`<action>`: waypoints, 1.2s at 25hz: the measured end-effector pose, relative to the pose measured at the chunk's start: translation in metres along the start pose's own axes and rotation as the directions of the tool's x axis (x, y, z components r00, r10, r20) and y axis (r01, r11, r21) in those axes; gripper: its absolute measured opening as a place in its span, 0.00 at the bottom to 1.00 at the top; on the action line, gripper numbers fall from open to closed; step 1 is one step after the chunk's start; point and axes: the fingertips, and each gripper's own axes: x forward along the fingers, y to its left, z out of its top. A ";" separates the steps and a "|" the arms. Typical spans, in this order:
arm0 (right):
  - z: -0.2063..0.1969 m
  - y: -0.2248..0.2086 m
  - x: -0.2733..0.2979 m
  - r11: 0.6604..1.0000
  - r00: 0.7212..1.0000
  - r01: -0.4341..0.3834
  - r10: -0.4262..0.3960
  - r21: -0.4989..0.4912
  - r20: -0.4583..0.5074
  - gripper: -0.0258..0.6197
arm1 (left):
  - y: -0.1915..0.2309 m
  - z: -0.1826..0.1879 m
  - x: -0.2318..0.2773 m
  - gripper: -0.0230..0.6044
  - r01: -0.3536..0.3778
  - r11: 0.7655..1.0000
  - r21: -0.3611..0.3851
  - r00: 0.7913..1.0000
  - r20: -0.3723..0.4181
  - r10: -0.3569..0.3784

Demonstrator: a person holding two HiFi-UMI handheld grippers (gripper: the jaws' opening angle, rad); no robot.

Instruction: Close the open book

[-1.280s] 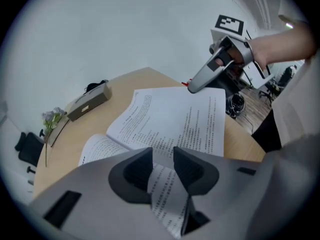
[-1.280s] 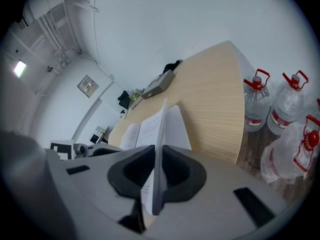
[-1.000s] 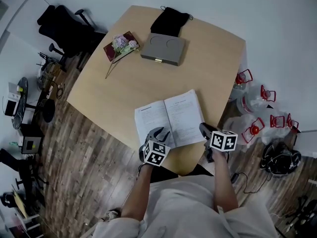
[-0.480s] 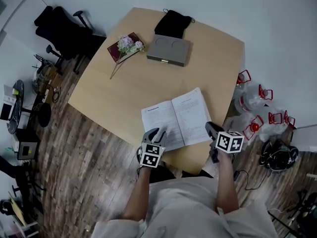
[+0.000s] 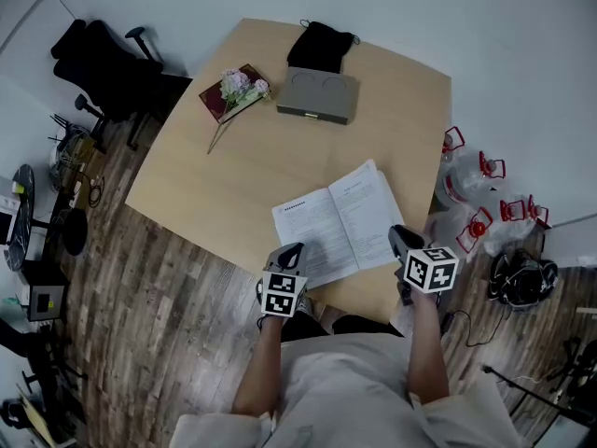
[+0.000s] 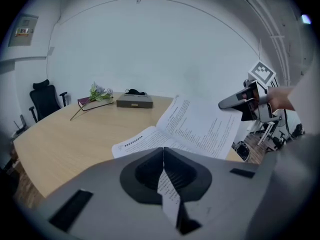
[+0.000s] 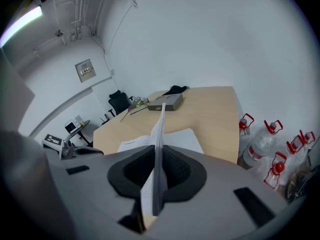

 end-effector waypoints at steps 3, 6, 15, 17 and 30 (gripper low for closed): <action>0.000 0.009 -0.003 0.999 0.999 0.033 -0.033 -0.040 0.009 0.13 | 0.002 -0.005 -0.006 0.07 0.024 1.000 -0.009 1.000 0.013 -0.024; -0.001 0.022 -0.005 0.997 0.999 0.045 -0.044 -0.057 0.014 0.13 | 0.010 -0.012 -0.015 0.07 0.032 0.999 -0.014 0.999 0.021 -0.032; -0.012 0.075 0.001 0.991 0.999 0.047 -0.045 -0.123 0.018 0.13 | 0.033 -0.031 -0.036 0.07 0.054 0.999 0.000 0.998 0.015 -0.054; -0.017 0.088 0.003 0.989 0.999 0.045 -0.043 -0.142 0.017 0.13 | 0.035 -0.032 -0.039 0.07 0.061 0.998 0.005 0.998 0.024 -0.061; -0.048 0.158 0.038 0.955 0.999 0.015 -0.029 -0.296 -0.043 0.13 | 0.053 -0.048 -0.065 0.07 0.048 0.999 -0.017 0.999 0.022 -0.048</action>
